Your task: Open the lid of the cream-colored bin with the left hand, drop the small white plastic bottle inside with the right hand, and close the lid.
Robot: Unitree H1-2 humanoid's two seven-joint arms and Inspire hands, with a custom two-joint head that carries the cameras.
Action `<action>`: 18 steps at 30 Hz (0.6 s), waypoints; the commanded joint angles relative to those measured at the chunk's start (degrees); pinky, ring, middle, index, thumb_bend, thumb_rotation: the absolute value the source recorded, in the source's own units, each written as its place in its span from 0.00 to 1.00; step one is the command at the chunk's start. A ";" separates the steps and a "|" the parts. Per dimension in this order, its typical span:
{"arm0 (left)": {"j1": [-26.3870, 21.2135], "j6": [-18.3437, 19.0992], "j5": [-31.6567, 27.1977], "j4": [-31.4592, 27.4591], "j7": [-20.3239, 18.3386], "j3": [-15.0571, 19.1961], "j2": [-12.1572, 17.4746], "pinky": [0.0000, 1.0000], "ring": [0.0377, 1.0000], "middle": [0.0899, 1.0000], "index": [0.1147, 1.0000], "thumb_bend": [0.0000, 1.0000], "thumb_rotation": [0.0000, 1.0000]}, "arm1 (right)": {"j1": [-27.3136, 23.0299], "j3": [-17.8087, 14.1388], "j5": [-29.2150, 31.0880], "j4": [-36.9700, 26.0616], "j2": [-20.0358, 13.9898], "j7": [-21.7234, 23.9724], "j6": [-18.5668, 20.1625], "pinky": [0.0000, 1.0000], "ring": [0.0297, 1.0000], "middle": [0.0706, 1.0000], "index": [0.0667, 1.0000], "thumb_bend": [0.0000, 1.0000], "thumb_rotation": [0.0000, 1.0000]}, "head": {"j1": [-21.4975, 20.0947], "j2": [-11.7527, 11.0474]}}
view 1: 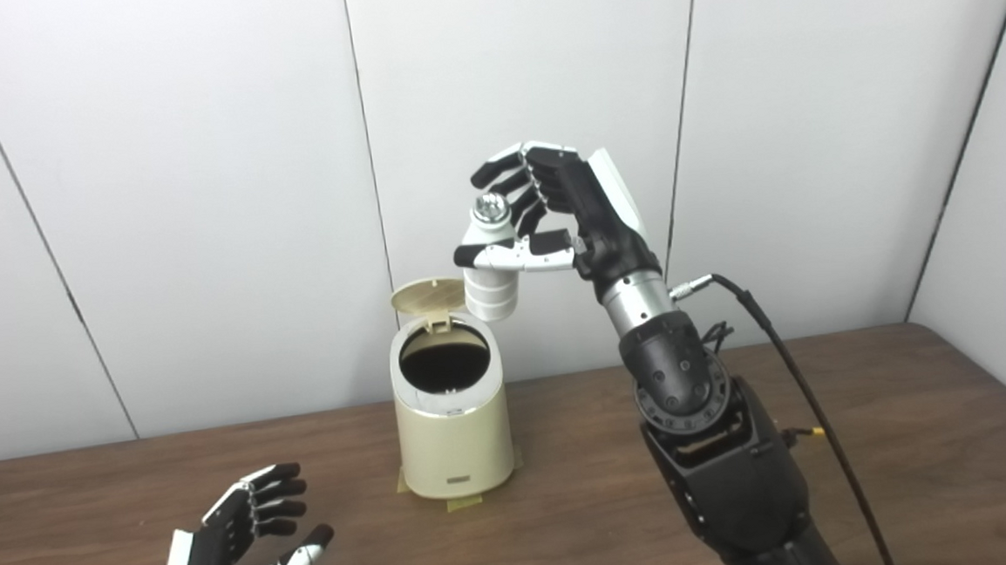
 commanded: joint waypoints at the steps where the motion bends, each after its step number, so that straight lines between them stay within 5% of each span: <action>1: -1.84 -2.03 0.29 -0.32 1.04 -0.36 -0.75 0.60 0.64 0.69 0.72 0.63 0.04 | -4.31 0.27 0.05 0.13 0.64 -0.16 -3.42 0.28 0.36 0.46 0.51 0.51 0.00 | 0.48 -0.12; 18: -1.64 -1.89 1.10 -1.06 2.24 -1.18 -1.52 0.58 0.64 0.70 0.72 0.63 0.09 | -5.35 2.72 -0.32 7.81 4.23 -0.24 -8.84 0.28 0.37 0.47 0.50 0.51 0.00 | 3.47 0.65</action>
